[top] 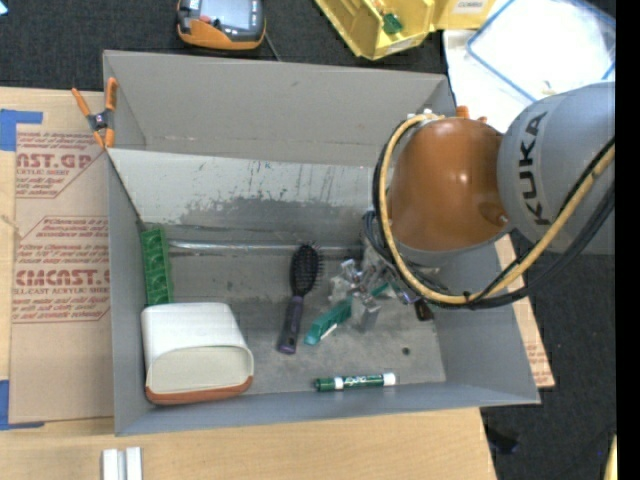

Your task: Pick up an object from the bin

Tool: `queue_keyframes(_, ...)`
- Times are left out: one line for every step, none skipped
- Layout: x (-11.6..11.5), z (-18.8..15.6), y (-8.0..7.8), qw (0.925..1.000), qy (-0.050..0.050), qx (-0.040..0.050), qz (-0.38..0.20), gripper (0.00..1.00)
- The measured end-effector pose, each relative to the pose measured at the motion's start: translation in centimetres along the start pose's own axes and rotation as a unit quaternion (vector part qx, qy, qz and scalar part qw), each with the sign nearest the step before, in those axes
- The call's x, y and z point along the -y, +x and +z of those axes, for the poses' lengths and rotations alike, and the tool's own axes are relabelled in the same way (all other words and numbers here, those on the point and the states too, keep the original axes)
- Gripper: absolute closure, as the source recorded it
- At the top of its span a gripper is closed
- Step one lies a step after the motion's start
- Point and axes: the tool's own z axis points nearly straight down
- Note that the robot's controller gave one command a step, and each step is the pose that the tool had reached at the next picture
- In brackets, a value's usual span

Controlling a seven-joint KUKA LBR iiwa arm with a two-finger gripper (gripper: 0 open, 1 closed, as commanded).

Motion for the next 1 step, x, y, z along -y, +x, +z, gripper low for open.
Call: queue_keyframes(-0.3,0.03,0.32,1.0,-0.001,-0.0001,0.006,1.0)
